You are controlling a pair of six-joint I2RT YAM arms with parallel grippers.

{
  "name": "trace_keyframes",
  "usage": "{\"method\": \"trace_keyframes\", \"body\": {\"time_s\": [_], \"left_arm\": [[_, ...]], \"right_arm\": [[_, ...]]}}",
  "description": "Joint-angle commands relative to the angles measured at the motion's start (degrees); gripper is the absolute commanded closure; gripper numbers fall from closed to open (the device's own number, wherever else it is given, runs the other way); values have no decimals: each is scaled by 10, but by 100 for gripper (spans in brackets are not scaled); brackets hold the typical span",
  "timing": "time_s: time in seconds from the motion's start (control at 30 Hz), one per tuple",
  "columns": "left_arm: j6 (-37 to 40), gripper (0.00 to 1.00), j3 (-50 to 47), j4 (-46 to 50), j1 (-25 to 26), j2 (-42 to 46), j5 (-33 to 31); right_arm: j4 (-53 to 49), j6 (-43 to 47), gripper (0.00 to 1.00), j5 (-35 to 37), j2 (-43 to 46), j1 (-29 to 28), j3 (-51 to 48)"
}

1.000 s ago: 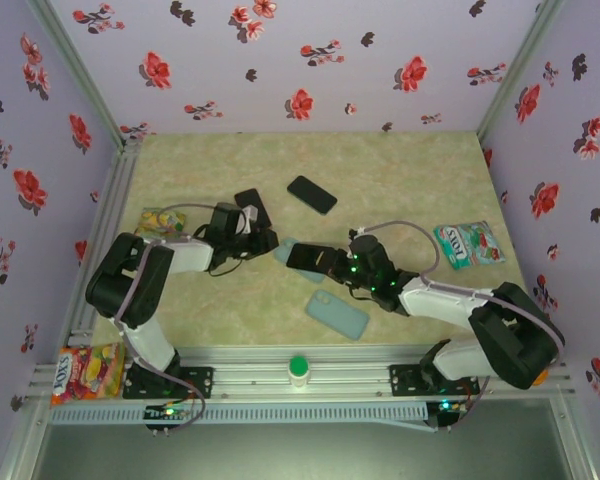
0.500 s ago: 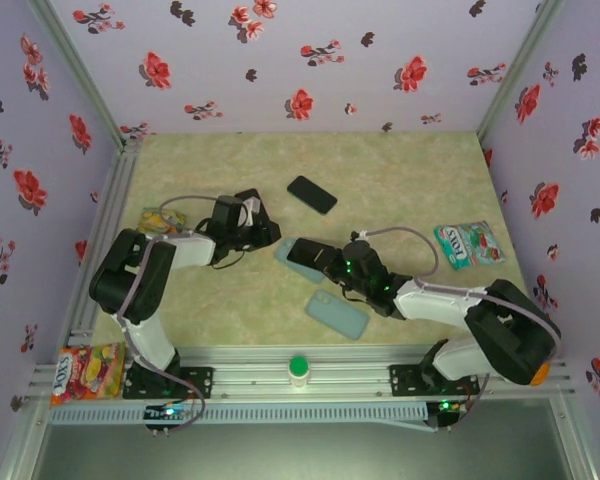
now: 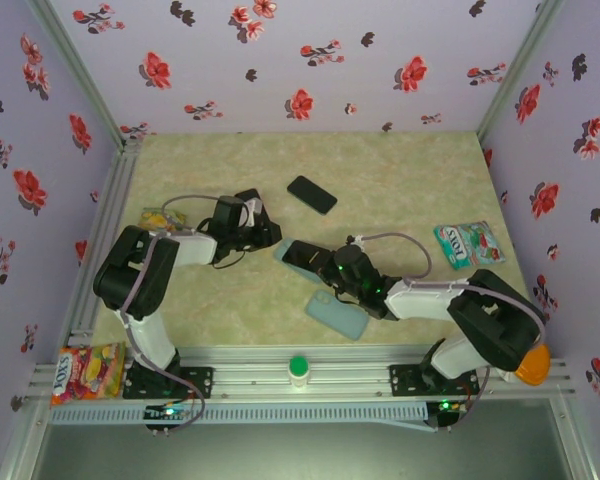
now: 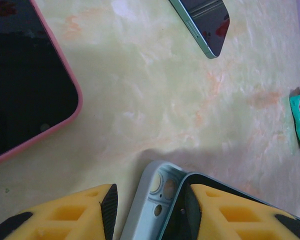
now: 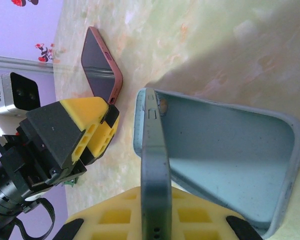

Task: Put the phone into the phone case

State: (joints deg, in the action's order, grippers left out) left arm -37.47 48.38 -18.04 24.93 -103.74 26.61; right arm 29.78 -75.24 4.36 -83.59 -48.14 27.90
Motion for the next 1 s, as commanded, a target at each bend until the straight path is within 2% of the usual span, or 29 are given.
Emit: {"method": "trace_keyframes", "body": {"time_s": [0.0, 0.97], "left_arm": [[18, 55, 8, -11, -5, -13, 11], [5, 55, 0, -41, 3, -41, 26]], "right_arm": [[17, -23, 100, 26, -10, -5, 9], [11, -45, 100, 8, -76, -5, 35]]}}
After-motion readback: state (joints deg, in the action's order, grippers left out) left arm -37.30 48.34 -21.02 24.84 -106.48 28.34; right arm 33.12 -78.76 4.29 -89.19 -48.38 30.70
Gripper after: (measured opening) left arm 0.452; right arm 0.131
